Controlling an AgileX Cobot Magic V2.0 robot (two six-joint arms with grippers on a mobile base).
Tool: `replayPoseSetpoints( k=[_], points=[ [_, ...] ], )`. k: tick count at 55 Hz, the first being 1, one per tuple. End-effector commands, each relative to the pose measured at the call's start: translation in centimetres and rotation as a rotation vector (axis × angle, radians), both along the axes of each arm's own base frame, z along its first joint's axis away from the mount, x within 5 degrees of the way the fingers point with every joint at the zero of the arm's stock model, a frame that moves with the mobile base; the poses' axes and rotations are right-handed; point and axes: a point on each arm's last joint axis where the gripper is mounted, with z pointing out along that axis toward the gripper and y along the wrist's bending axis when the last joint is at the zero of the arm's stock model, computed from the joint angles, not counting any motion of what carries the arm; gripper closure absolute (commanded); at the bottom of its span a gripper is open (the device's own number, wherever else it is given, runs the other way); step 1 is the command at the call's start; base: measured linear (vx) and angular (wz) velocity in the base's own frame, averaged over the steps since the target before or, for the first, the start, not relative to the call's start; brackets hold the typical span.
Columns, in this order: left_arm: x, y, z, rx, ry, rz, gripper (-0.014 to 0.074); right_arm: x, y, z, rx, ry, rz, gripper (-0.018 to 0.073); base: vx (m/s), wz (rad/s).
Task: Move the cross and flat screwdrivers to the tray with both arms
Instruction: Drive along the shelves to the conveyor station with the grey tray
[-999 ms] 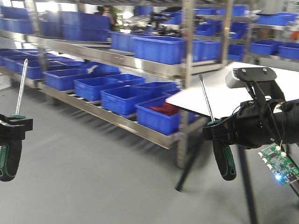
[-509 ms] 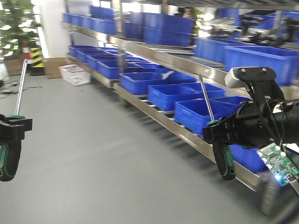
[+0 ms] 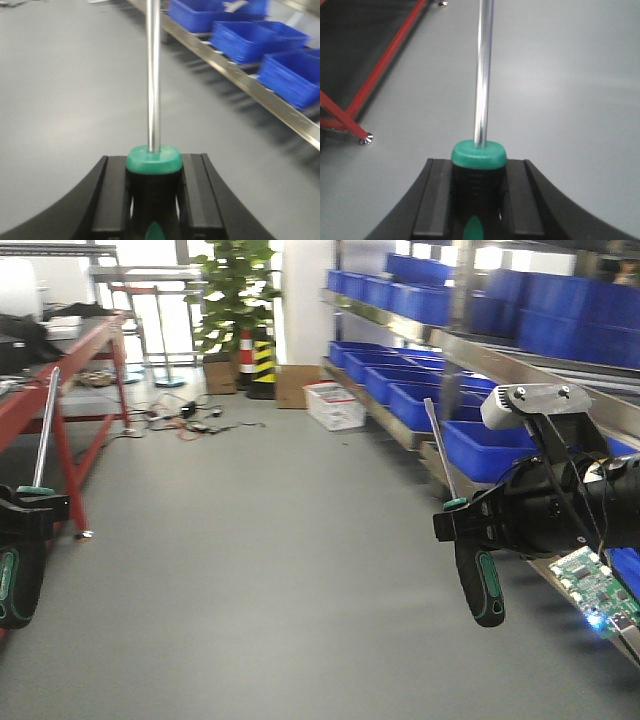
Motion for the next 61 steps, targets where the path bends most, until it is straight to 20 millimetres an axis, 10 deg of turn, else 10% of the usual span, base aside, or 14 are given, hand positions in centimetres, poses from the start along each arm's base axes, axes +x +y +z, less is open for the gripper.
replayPoseSetpoints(
  k=[1,61],
  points=[
    [-0.56,0.11,2.18,-0.044,-0.111,0.028,0.0596,-0.52,-0.33,2.85,0.049,-0.136,-0.028,0.0567,0.62,0.56],
    [-0.56,0.10,2.17,-0.044,-0.110,0.028,0.0596,-0.52,-0.33,2.84,0.049,-0.135,-0.028,0.0567,0.60,0.12]
  ],
)
